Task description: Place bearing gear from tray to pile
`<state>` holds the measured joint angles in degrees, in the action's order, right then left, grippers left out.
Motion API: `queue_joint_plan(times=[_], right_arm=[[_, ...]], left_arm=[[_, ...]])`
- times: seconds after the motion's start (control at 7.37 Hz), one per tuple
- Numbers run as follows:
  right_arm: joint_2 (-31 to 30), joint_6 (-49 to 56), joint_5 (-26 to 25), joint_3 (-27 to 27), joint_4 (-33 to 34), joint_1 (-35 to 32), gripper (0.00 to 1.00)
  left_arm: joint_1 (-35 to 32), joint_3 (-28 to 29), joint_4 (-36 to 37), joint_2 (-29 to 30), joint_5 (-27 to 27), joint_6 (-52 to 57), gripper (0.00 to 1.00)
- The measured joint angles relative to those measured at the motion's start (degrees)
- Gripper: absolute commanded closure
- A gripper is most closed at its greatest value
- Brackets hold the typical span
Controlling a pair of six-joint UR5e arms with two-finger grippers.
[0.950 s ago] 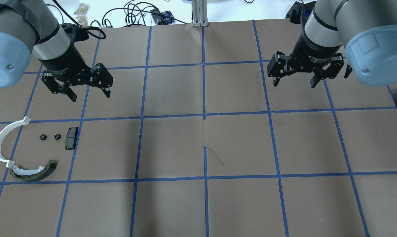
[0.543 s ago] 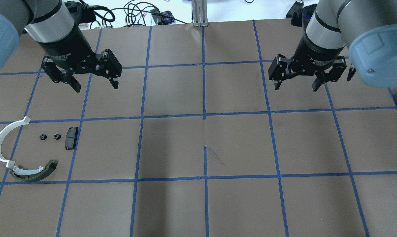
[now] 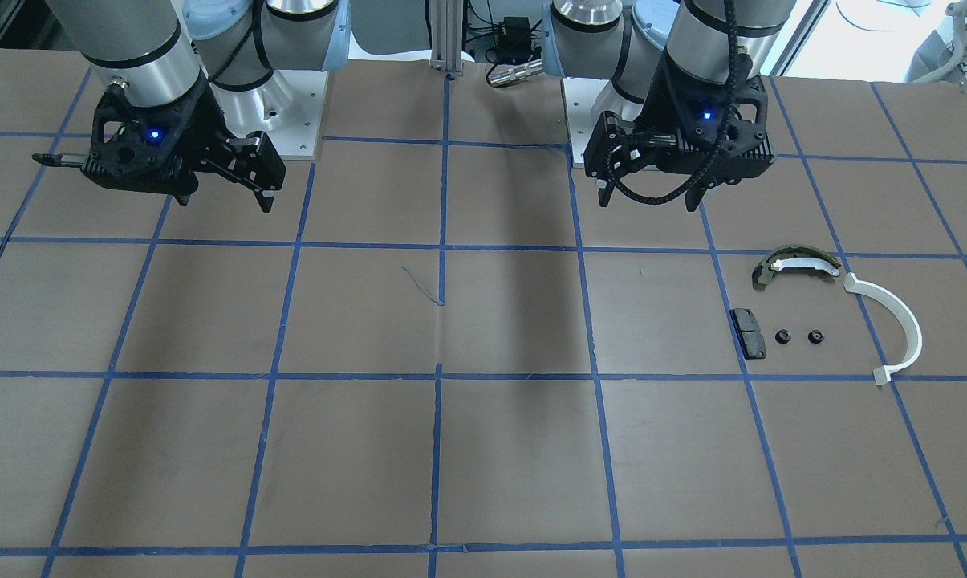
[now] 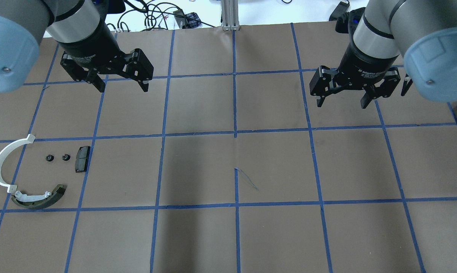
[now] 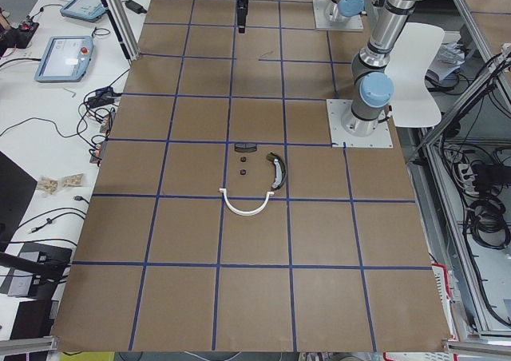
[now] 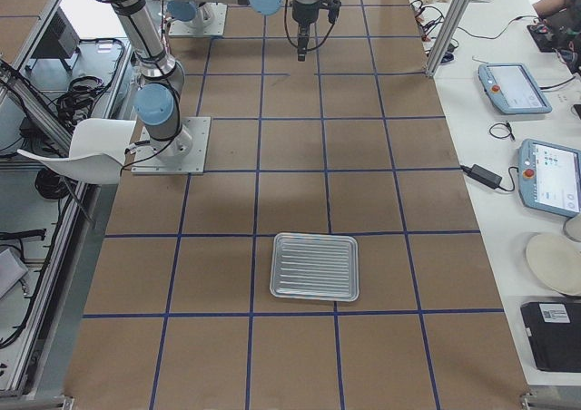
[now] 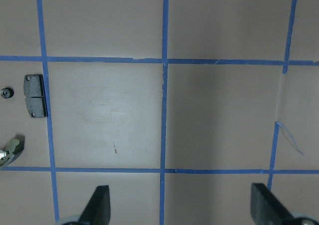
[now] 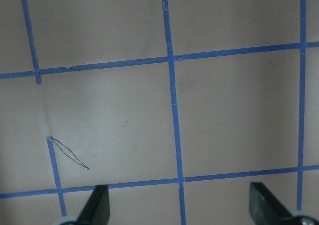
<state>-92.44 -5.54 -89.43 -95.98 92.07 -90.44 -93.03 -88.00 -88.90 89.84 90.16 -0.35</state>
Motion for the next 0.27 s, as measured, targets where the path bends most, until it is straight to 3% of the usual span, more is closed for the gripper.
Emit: queue_joint_plan(times=[0.27], right_arm=[[0.09, -0.07, -0.02, 0.0, -0.02, -0.06, 0.0]], left_arm=[[-0.04, -0.07, 0.83, -0.14, 0.15, 0.38, 0.0]])
